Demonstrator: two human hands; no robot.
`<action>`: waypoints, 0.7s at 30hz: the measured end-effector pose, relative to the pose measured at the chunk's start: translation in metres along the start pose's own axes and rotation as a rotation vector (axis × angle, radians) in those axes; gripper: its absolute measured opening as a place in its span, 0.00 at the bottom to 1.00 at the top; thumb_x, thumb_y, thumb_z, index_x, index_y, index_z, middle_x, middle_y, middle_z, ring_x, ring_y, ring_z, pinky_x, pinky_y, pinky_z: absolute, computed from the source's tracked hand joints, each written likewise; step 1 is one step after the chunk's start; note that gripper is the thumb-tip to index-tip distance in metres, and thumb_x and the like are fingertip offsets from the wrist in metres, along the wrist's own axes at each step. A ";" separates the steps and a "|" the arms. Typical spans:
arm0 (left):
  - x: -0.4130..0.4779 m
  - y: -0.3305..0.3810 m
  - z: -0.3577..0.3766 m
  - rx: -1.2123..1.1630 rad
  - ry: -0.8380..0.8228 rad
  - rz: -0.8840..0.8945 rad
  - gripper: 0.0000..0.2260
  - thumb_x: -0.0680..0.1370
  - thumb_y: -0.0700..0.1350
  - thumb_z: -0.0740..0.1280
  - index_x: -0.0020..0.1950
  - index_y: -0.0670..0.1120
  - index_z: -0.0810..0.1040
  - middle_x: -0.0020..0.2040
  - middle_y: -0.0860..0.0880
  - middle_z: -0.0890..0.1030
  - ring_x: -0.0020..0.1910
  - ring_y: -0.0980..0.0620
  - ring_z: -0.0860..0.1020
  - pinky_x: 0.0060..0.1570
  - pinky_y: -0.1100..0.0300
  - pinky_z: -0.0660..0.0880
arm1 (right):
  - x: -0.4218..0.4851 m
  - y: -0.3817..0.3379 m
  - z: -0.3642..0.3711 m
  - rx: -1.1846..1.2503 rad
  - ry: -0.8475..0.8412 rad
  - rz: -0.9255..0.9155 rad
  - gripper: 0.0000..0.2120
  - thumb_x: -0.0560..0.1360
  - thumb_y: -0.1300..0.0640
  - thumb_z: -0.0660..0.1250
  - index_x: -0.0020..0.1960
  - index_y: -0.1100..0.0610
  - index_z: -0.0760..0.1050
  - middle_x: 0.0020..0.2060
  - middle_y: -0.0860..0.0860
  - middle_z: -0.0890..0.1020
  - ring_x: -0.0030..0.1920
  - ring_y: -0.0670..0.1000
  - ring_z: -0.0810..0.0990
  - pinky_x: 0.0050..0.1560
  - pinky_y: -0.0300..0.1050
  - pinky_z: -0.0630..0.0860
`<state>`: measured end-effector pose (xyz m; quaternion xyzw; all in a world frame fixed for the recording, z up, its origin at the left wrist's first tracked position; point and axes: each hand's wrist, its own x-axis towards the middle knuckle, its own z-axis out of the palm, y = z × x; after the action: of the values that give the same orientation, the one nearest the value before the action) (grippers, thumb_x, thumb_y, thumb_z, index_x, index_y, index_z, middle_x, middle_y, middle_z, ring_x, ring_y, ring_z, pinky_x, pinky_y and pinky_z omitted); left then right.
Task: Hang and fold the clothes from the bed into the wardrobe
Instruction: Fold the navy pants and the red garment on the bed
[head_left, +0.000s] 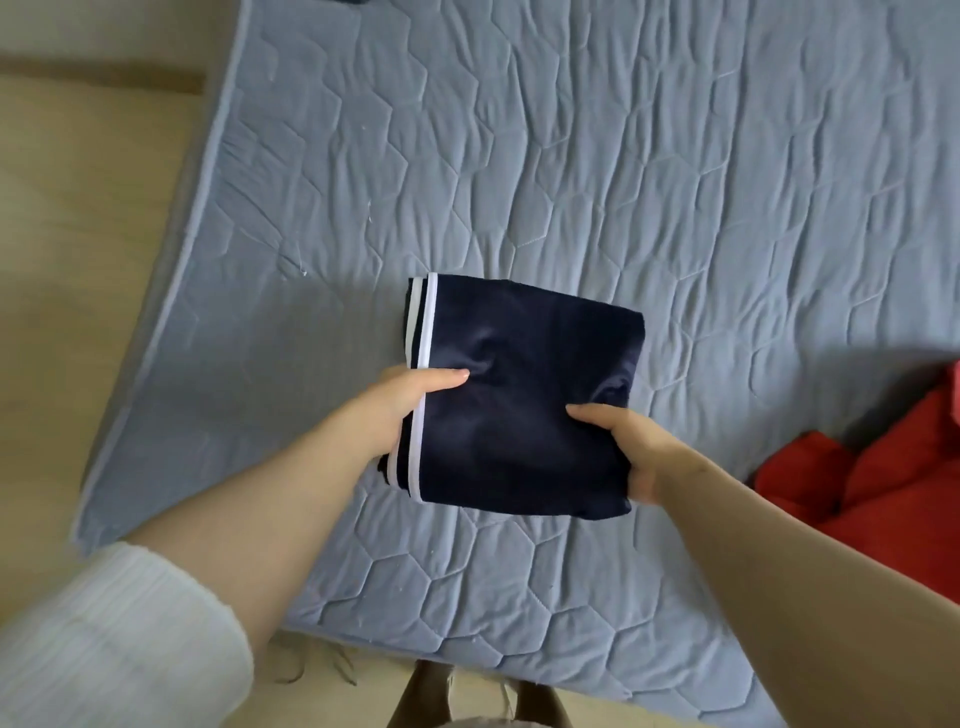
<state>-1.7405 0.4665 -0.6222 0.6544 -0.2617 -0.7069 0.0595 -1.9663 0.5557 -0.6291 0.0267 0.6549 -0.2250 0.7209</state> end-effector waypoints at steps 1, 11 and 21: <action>-0.012 0.010 -0.004 -0.022 -0.017 0.009 0.05 0.71 0.43 0.72 0.45 0.45 0.82 0.41 0.45 0.85 0.39 0.48 0.84 0.31 0.60 0.78 | -0.011 -0.008 0.004 0.002 -0.003 -0.024 0.15 0.66 0.53 0.74 0.51 0.55 0.79 0.41 0.55 0.86 0.39 0.55 0.85 0.39 0.47 0.79; -0.169 0.117 -0.043 -0.055 -0.016 0.294 0.09 0.72 0.44 0.71 0.52 0.47 0.80 0.47 0.45 0.85 0.43 0.47 0.84 0.37 0.57 0.79 | -0.163 -0.092 0.068 -0.026 -0.080 -0.335 0.14 0.69 0.56 0.72 0.53 0.55 0.77 0.38 0.53 0.86 0.36 0.53 0.85 0.31 0.42 0.78; -0.363 0.191 -0.091 -0.137 0.116 0.554 0.09 0.72 0.46 0.70 0.50 0.46 0.81 0.45 0.46 0.85 0.40 0.49 0.84 0.38 0.58 0.77 | -0.333 -0.165 0.149 -0.200 -0.283 -0.613 0.17 0.69 0.55 0.72 0.57 0.53 0.77 0.42 0.52 0.86 0.42 0.53 0.84 0.36 0.44 0.78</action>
<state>-1.6533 0.4311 -0.2132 0.5916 -0.3785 -0.6412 0.3092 -1.9003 0.4545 -0.2474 -0.2735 0.5449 -0.3669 0.7026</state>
